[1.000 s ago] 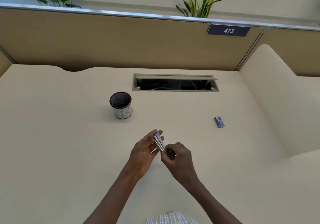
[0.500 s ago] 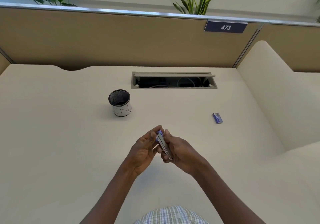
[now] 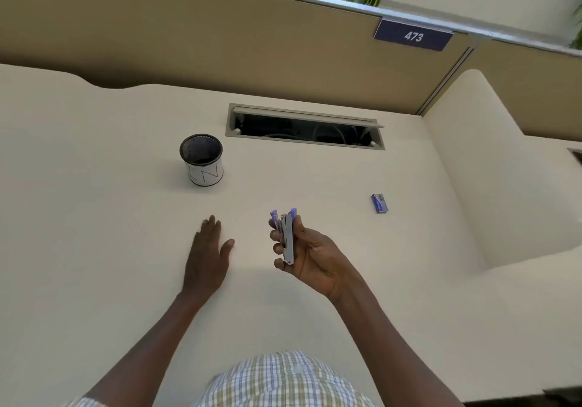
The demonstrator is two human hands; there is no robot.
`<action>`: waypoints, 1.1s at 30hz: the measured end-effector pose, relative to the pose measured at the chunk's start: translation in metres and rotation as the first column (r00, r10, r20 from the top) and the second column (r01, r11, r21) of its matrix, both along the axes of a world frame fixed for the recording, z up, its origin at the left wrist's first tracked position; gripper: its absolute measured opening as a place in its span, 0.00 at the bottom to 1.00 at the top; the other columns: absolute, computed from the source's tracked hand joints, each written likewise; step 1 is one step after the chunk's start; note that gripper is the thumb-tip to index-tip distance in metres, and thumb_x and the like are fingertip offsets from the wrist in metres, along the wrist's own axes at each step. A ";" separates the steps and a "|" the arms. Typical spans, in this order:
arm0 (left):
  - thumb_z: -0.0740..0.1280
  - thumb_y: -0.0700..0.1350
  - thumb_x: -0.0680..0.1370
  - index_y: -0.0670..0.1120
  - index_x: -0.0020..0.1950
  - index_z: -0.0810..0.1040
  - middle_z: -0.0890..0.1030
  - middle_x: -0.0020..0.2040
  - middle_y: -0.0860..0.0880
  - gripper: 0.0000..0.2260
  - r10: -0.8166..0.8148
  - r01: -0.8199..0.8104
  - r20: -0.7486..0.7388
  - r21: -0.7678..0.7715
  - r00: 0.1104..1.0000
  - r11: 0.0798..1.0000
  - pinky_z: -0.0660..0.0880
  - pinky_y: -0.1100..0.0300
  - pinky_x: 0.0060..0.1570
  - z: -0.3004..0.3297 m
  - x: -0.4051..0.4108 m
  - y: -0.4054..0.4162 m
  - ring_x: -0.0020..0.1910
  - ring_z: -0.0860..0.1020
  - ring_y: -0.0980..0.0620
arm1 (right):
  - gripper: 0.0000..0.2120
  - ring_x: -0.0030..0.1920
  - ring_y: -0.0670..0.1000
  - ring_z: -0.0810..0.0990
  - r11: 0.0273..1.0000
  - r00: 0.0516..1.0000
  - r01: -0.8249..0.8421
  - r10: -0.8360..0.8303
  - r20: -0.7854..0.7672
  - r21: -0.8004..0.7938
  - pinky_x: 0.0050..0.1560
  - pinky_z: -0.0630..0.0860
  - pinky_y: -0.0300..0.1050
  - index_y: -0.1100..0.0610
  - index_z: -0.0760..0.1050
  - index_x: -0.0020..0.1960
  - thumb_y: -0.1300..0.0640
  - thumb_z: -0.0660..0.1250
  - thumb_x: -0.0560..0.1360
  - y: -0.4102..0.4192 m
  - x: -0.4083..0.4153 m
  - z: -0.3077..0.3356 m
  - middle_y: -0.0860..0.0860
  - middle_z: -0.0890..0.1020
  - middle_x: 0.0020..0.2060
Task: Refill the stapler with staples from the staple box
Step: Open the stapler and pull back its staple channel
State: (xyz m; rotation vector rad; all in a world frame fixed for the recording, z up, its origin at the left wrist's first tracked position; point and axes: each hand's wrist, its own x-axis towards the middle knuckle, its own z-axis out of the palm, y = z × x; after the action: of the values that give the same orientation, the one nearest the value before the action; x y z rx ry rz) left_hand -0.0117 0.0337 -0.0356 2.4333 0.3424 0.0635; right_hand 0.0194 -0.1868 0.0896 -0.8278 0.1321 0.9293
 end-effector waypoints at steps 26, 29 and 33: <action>0.58 0.50 0.83 0.37 0.77 0.61 0.57 0.80 0.42 0.26 -0.052 0.050 0.000 0.216 0.999 0.975 0.54 0.48 0.77 -0.021 -0.010 -0.004 0.79 0.55 0.46 | 0.11 0.33 0.46 0.71 0.973 0.989 0.144 -0.140 0.038 -0.183 0.35 0.68 0.39 0.53 0.79 0.51 0.47 0.62 0.80 0.013 -0.013 -0.001 0.46 0.76 0.36; 0.59 0.50 0.83 0.37 0.77 0.61 0.57 0.80 0.42 0.27 -0.049 0.048 0.001 0.219 0.999 0.975 0.53 0.49 0.77 -0.021 -0.009 -0.005 0.80 0.55 0.46 | 0.13 0.33 0.46 0.71 0.974 0.990 0.143 -0.141 0.023 -0.175 0.36 0.68 0.39 0.53 0.79 0.52 0.47 0.61 0.81 0.012 -0.012 0.000 0.46 0.77 0.37; 0.59 0.50 0.83 0.37 0.77 0.60 0.57 0.80 0.42 0.27 -0.052 0.052 -0.005 0.223 0.999 0.974 0.53 0.49 0.78 -0.020 -0.009 -0.006 0.80 0.55 0.46 | 0.12 0.32 0.46 0.71 0.975 0.989 0.147 -0.143 0.035 -0.169 0.35 0.69 0.39 0.53 0.80 0.52 0.47 0.62 0.79 0.014 -0.013 0.001 0.46 0.76 0.36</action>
State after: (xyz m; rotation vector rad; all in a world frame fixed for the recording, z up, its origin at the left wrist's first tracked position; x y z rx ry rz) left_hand -0.0206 0.0282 -0.0552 2.6629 0.2833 0.0837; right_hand 0.0066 -0.1727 0.0904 -0.9743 0.2528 0.7781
